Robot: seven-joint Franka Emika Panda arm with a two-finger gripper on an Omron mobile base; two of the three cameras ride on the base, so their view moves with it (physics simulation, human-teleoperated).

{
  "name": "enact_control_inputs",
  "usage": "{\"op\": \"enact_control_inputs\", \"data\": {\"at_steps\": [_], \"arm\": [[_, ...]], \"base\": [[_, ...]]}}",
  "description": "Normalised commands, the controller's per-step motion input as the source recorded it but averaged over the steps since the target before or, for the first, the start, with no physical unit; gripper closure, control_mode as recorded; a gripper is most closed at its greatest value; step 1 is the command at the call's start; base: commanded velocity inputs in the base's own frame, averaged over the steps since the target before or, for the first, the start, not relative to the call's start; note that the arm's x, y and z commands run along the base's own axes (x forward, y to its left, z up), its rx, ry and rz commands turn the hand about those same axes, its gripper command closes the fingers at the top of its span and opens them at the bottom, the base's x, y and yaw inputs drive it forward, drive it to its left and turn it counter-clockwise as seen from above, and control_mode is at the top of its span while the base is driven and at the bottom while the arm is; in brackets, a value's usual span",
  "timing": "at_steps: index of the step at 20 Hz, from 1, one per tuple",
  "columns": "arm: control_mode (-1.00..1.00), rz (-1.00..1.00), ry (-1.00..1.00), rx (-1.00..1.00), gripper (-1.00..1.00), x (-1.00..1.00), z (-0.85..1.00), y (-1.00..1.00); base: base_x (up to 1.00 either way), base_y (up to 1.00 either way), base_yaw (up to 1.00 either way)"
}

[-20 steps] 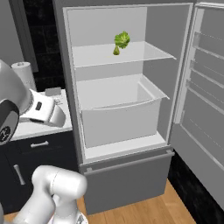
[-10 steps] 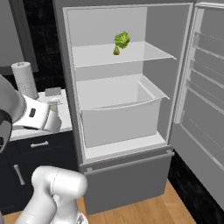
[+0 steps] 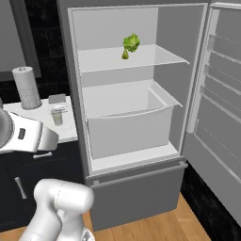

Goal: Grab a lemon wedge from the fridge and one ice cube from the ice bowl, and put them in the glass of lemonade.

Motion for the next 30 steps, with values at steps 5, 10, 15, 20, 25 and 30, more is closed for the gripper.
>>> {"op": "enact_control_inputs", "data": {"at_steps": [5, 10, 15, 20, 25, 30], "arm": [[-1.0, 0.11, -0.01, 0.0, -1.0, 0.05, 0.33, -0.28], [-1.0, 0.15, -0.02, 0.0, -1.0, -0.02, 0.22, -0.2], [-1.0, 0.12, 0.0, 0.0, -1.0, 0.0, 0.17, -0.07], [-1.0, 0.14, 0.0, 0.0, -1.0, 0.0, 0.12, -0.02], [-1.0, -0.04, 0.0, 0.0, -1.0, -0.34, -0.05, 0.15], [-1.0, -0.27, 0.01, 0.0, -1.0, -0.08, -0.09, 0.37]], "base": [[0.0, 0.0, 0.0], [0.0, 0.0, 0.0], [0.0, 0.0, 0.0], [0.0, 0.0, 0.0], [0.0, 0.0, 0.0], [0.0, 0.0, 0.0]]}}
